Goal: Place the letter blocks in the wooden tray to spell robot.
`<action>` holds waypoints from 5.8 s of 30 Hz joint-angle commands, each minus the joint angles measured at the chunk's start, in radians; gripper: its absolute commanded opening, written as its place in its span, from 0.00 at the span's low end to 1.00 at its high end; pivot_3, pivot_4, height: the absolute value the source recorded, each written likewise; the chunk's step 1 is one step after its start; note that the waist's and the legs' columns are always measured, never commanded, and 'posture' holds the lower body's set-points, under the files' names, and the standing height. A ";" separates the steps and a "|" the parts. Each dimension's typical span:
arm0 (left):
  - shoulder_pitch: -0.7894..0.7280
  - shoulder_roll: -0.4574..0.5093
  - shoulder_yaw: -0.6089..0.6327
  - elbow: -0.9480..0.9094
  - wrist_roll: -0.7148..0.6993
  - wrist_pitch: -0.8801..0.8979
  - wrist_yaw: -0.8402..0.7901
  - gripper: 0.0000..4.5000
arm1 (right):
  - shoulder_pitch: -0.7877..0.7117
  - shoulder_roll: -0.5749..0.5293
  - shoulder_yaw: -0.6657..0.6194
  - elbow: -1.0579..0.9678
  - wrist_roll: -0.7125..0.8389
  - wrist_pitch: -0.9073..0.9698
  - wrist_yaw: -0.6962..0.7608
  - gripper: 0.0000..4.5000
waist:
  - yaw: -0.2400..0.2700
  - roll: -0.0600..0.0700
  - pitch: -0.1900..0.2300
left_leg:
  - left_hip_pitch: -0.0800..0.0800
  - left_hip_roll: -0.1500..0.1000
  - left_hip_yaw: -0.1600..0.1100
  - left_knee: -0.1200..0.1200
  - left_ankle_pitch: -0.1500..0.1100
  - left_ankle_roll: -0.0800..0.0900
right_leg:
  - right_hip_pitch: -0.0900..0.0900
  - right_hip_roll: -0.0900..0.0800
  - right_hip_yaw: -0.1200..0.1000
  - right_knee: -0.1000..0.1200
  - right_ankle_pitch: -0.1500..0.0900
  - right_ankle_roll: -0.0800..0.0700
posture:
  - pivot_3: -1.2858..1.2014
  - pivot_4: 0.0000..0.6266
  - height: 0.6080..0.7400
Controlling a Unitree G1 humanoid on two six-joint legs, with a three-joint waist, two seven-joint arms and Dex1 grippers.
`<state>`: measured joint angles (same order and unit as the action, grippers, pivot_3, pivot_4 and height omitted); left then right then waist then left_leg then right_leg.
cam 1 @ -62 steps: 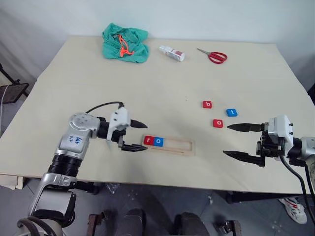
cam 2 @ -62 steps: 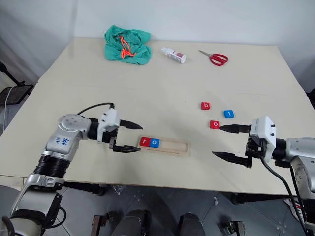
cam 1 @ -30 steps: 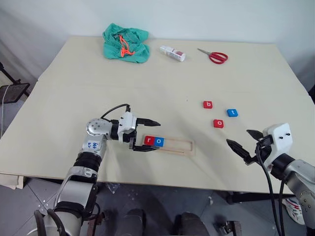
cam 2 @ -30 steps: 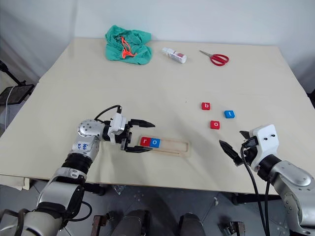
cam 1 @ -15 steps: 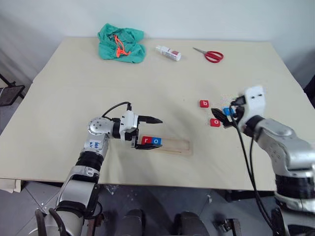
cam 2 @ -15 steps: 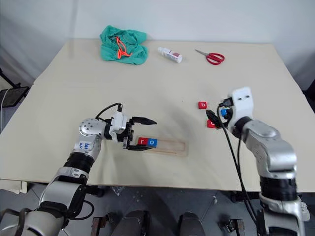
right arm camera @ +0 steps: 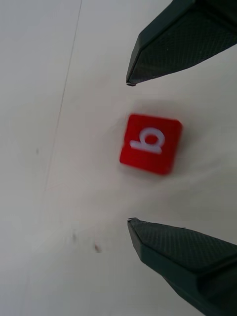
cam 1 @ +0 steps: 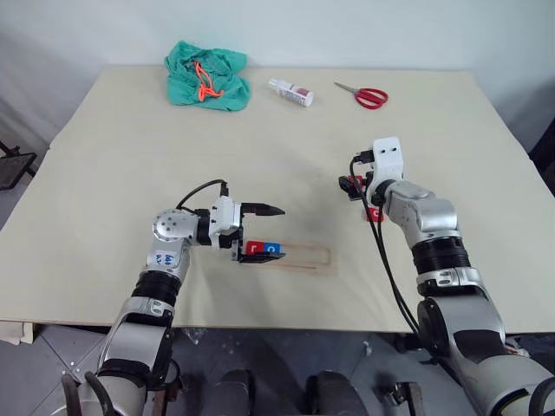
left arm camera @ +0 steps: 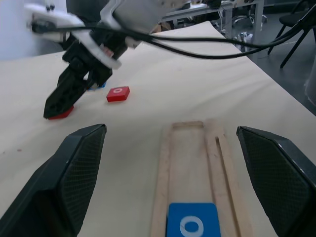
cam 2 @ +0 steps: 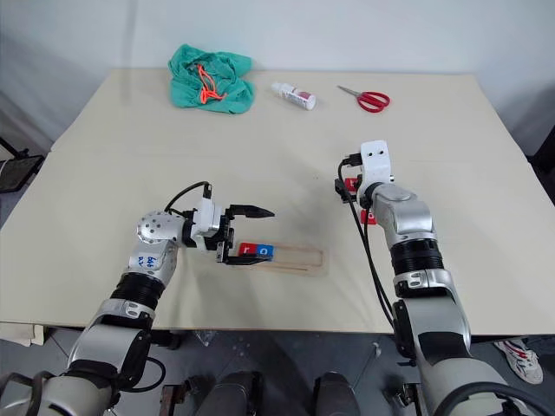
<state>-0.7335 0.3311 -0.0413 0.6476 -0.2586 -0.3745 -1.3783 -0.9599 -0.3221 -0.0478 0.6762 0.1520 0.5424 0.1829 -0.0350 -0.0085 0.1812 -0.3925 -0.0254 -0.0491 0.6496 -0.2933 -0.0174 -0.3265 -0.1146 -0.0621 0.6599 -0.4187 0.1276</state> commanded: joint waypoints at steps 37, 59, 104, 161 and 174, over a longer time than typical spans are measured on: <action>0.199 0.212 0.117 -0.315 -0.061 0.134 0.253 1.00 | -0.048 0.136 -0.028 0.165 -0.055 -0.086 -0.013 0.33 | -0.031 0.001 -0.001 | 0.004 0.002 -0.005 -0.001 0.000 0.000 | 0.000 0.002 0.009 0.002 0.000 0.000 | 0.52 0.24 1.00; 0.192 0.273 0.125 -0.222 -0.167 0.155 -0.050 1.00 | 0.537 -0.087 -0.141 -1.284 0.158 0.686 0.127 0.33 | 0.006 0.001 -0.001 | 0.000 0.000 -0.005 -0.002 0.000 0.000 | -0.003 0.002 0.010 -0.001 0.000 0.000 | 0.52 0.24 1.00; 0.103 0.244 0.080 -0.072 -0.178 0.082 -0.192 1.00 | 0.825 -0.182 -0.248 -1.459 0.279 0.685 0.264 0.99 | 0.011 0.001 -0.001 | 0.002 -0.002 -0.004 -0.002 0.000 0.000 | -0.001 0.001 0.013 -0.001 0.000 0.000 | 0.52 0.24 1.00; 0.224 0.283 0.080 -0.250 -0.223 0.147 -0.154 1.00 | 0.261 -0.514 0.202 -0.185 -0.036 -0.575 1.286 0.99 | 0.008 -0.002 0.001 | 0.002 0.001 -0.002 0.002 -0.001 0.002 | 0.004 0.001 0.007 -0.008 0.001 0.002 | 0.52 0.24 1.00; 0.217 0.253 0.082 -0.234 -0.213 0.132 -0.136 1.00 | 0.216 -0.533 0.201 -0.140 -0.045 -0.589 1.303 0.99 | 0.008 -0.002 0.001 | 0.002 0.001 -0.002 0.002 -0.001 0.002 | 0.004 0.001 0.007 -0.008 0.001 0.002 | 0.52 0.24 1.00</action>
<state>-0.5061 0.5841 0.0226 0.4185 -0.4653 -0.2305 -1.4998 -0.7393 -0.8272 0.1871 0.5444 0.0999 -0.0402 1.4723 -0.0268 -0.0105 0.1824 -0.3906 -0.0239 -0.0507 0.6514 -0.2944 -0.0149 -0.3229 -0.1136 -0.0551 0.6522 -0.4177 0.1295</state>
